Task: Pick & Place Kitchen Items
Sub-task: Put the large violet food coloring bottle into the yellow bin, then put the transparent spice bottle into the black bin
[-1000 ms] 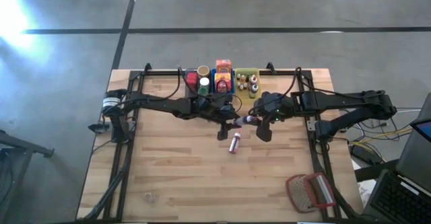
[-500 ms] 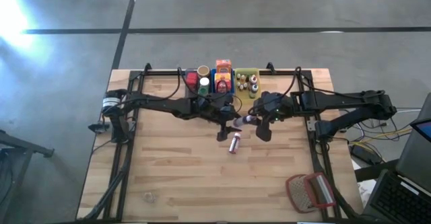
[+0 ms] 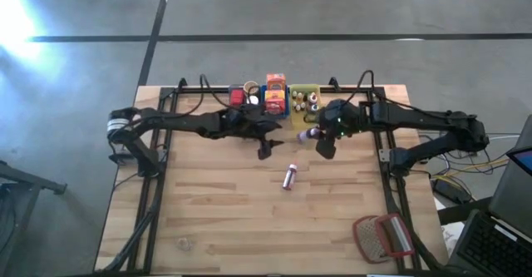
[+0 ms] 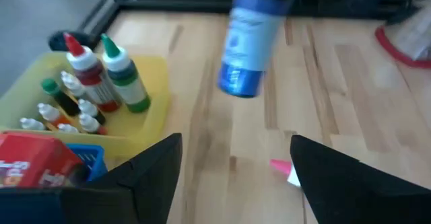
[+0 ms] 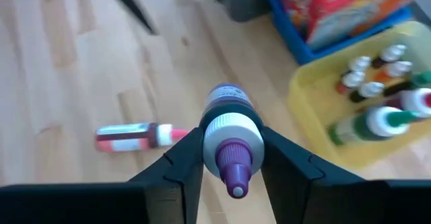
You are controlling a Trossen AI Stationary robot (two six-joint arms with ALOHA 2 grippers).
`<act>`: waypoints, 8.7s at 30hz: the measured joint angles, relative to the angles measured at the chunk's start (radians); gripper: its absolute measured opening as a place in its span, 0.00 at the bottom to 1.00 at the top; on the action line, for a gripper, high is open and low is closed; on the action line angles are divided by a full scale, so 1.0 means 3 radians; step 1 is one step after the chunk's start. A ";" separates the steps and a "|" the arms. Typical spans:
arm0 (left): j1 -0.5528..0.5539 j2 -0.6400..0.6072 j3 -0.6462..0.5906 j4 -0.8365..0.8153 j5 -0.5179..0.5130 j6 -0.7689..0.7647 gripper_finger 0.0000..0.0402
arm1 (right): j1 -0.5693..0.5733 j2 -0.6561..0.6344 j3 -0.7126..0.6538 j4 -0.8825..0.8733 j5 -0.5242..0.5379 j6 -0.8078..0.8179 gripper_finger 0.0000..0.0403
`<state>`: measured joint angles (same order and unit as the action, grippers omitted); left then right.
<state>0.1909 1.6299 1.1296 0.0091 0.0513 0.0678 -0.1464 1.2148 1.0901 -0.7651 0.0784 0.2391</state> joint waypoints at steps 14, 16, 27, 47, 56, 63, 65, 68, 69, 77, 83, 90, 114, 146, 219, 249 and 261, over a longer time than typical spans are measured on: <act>0.0000 -0.0138 -0.0582 0.1053 -0.0017 -0.0280 0.70 | -0.0940 0.0058 0.0000 -0.0049 -0.0393 -0.0362 0.30; 0.0000 -0.0139 -0.0582 0.1073 -0.0017 -0.0280 0.70 | -0.1008 0.0146 0.0002 -0.0051 -0.0467 -0.0403 0.29; 0.0001 -0.0139 -0.0613 0.1040 -0.0016 -0.0280 0.70 | -0.1102 0.1046 0.0738 -0.0399 -0.0348 -0.0759 0.30; 0.0003 -0.0162 -0.0614 0.0956 -0.0015 -0.0280 0.70 | -0.1361 0.1706 0.1251 -0.0577 -0.0337 -0.0898 0.29; 0.0003 -0.0162 -0.0614 0.0963 -0.0015 -0.0279 0.70 | -0.1406 0.1901 0.1251 -0.0434 -0.0340 -0.0922 0.30; 0.0003 -0.0162 -0.0614 0.0963 -0.0015 -0.0279 0.70 | -0.1438 0.2108 0.1250 -0.0387 -0.0347 -0.0971 0.31; 0.0003 -0.0162 -0.0614 0.0963 -0.0015 -0.0279 0.70 | -0.1449 0.2160 0.1249 -0.0388 -0.0349 -0.0972 0.33; 0.0003 -0.0162 -0.0614 0.0962 -0.0015 -0.0279 0.70 | -0.1459 0.2207 0.1249 -0.0372 -0.0351 -0.0985 0.32; 0.0003 -0.0162 -0.0614 0.0963 -0.0015 -0.0279 0.70 | -0.1459 0.2214 0.1250 -0.0358 -0.0353 -0.0993 0.32; 0.0003 -0.0162 -0.0614 0.0963 -0.0015 -0.0279 0.70 | -0.1466 0.2220 0.1249 -0.0238 -0.0349 -0.0976 0.33; 0.0002 -0.0162 -0.0614 0.0963 -0.0015 -0.0279 0.70 | -0.1468 0.2220 0.1247 -0.0214 -0.0348 -0.0896 0.46; 0.0001 -0.0162 -0.0614 0.0962 -0.0015 -0.0279 0.70 | -0.1470 0.2196 0.1247 -0.0203 -0.0345 -0.0908 0.56; -0.0004 -0.0162 -0.0616 0.0892 -0.0014 -0.0715 0.70 | -0.1368 0.1008 0.1259 -0.0420 -0.0163 -0.0873 0.55; -0.0204 -0.0616 -0.0461 -0.0939 -0.0031 -0.0658 0.70 | -0.1120 -0.0429 0.0862 -0.0921 -0.0173 -0.0800 0.30; -0.4372 -0.0046 -0.0231 -0.2778 -0.0747 -0.5044 0.70 | -0.1120 -0.0336 0.0834 -0.0908 -0.0172 -0.0860 0.38; -0.4348 0.0051 -0.0232 -0.2774 -0.0751 -0.5012 0.48 | -0.1120 -0.0336 0.0834 -0.0907 -0.0172 -0.0860 0.54; -0.4344 0.0051 -0.0233 -0.2774 -0.0759 -0.5020 0.48 | -0.1120 -0.0336 0.0834 -0.0907 -0.0172 -0.0860 0.60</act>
<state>-1.1122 1.6451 1.0595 -0.8230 -0.1764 -1.4381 -0.4824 1.1141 1.3403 -1.0372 0.0269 -0.0189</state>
